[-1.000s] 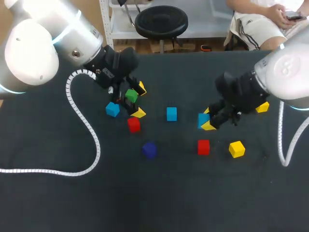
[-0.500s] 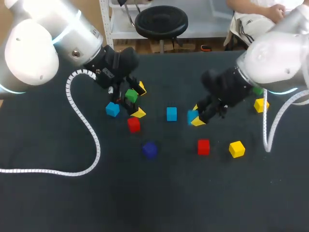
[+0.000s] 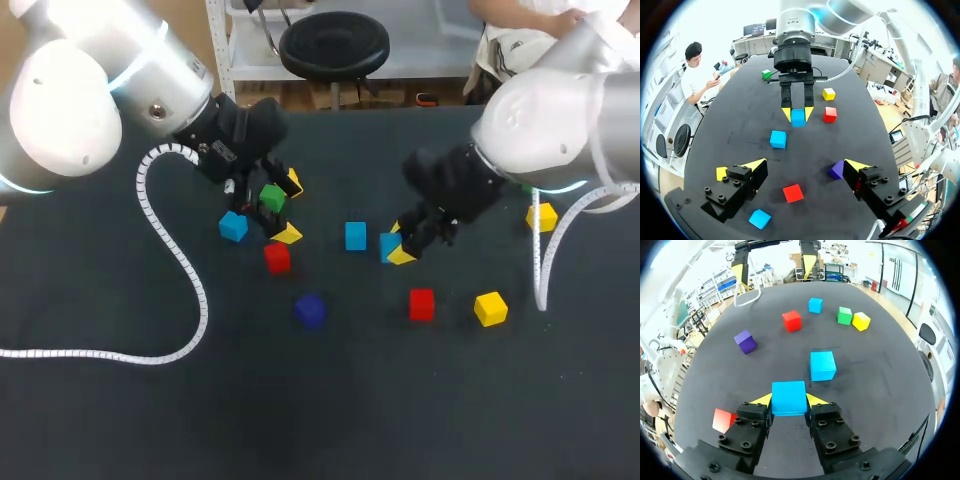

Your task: Place the blue cubes, place green cubes on the blue cubes, place the yellow cubes on the green cubes, then place the red cubes on the yellow cubes, and place purple cube on the red cubes.

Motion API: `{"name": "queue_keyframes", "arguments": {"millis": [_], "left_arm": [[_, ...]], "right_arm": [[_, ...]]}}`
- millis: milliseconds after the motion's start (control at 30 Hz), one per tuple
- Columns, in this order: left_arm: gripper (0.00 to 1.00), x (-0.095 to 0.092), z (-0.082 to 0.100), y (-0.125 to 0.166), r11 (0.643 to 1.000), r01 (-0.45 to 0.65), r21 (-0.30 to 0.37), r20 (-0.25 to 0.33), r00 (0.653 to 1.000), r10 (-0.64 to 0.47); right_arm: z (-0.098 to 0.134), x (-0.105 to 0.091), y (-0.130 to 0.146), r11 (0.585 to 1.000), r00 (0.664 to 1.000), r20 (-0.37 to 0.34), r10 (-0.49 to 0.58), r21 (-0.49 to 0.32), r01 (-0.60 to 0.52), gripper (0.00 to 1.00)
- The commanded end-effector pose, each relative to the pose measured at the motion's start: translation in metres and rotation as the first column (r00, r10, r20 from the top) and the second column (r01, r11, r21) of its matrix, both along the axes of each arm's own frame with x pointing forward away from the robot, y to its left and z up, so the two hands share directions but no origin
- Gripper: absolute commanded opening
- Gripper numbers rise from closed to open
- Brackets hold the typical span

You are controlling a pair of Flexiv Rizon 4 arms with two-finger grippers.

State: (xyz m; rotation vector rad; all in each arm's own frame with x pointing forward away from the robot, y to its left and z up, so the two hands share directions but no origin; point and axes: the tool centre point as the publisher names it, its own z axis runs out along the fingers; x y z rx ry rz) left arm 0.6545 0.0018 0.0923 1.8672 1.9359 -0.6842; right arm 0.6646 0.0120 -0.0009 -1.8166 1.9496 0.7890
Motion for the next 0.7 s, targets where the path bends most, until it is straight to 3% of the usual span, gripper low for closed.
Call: {"name": "queue_keyframes", "arguments": {"millis": [33, 700], "left_arm": [[1.0, 0.001, 0.0, 0.0, 1.0, 0.004, -0.001, -0.001, 1.0, -0.004], [1.0, 0.001, 0.0, 0.0, 1.0, 0.004, -0.001, -0.001, 1.0, -0.004]], "right_arm": [[-0.006, 0.005, 0.001, 1.0, 1.0, -0.011, 0.003, -0.001, -0.003, 0.0], [-0.007, 0.023, 0.006, 1.0, 1.0, 0.003, 0.018, -0.003, -0.018, 0.0]]}}
